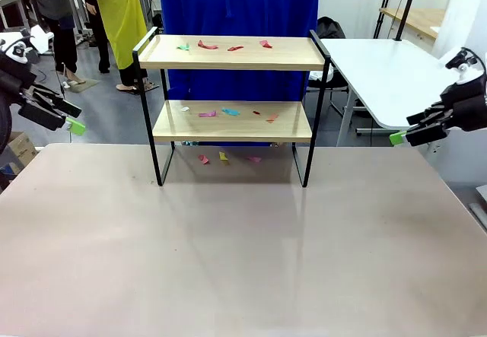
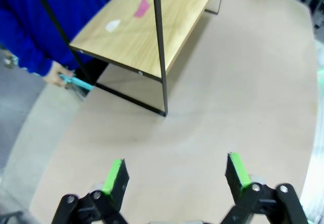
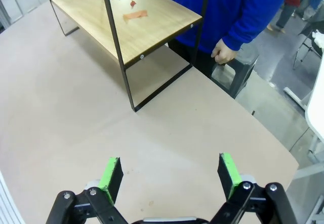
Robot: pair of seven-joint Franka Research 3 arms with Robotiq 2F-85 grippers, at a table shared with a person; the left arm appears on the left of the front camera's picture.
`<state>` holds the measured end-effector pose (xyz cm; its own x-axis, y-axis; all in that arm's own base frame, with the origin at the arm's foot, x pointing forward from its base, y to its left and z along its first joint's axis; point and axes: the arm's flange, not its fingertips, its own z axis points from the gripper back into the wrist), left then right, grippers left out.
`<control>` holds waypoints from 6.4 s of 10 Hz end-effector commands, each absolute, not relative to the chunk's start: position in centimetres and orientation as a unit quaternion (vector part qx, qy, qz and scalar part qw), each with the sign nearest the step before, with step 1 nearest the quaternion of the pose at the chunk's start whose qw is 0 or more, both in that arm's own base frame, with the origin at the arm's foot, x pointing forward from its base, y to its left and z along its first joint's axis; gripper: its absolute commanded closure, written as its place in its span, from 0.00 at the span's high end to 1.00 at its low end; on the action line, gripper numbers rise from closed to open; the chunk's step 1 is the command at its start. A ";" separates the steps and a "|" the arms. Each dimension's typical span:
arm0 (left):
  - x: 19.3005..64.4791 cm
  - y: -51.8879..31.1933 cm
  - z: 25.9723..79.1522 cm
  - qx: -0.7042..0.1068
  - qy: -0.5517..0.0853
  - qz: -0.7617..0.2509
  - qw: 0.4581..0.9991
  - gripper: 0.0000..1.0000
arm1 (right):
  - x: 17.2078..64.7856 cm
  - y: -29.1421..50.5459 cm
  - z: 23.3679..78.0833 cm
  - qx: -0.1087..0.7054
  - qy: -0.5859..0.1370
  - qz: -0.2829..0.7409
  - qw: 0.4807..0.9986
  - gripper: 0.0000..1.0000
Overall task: Clean the shelf.
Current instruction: Pick up the Duster handed by the human.
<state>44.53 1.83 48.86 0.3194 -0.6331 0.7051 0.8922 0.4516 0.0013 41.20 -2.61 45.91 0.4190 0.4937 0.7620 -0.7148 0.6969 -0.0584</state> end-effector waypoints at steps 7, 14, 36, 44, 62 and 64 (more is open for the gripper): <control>51.2 6.0 47.0 -0.263 -0.379 -0.495 0.736 1.00 | 46.0 -5.5 43.5 0.210 -0.404 0.428 0.781 1.00; 56.1 13.4 41.3 -0.333 -0.488 -0.507 0.627 1.00 | 50.8 -11.8 39.4 0.318 -0.508 0.401 0.692 1.00; 55.8 14.8 38.7 -0.414 -0.503 -0.511 0.561 1.00 | 52.4 -14.7 36.4 0.369 -0.536 0.402 0.644 1.00; 55.8 14.8 38.7 -0.414 -0.503 -0.511 0.561 1.00 | 52.4 -14.7 36.4 0.369 -0.536 0.402 0.644 1.00; 55.8 14.9 38.7 -0.416 -0.506 -0.509 0.559 1.00 | 52.4 -14.7 36.4 0.369 -0.536 0.402 0.644 1.00; 55.1 15.5 42.4 -0.421 -0.493 -0.472 0.598 1.00 | 52.4 -14.7 36.4 0.369 -0.536 0.402 0.644 1.00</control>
<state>55.57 15.41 39.92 0.0193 -0.1473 0.9889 0.9873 0.1587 0.0044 52.42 -14.88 36.17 0.0831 0.1113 0.9903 -0.9163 0.3993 0.0320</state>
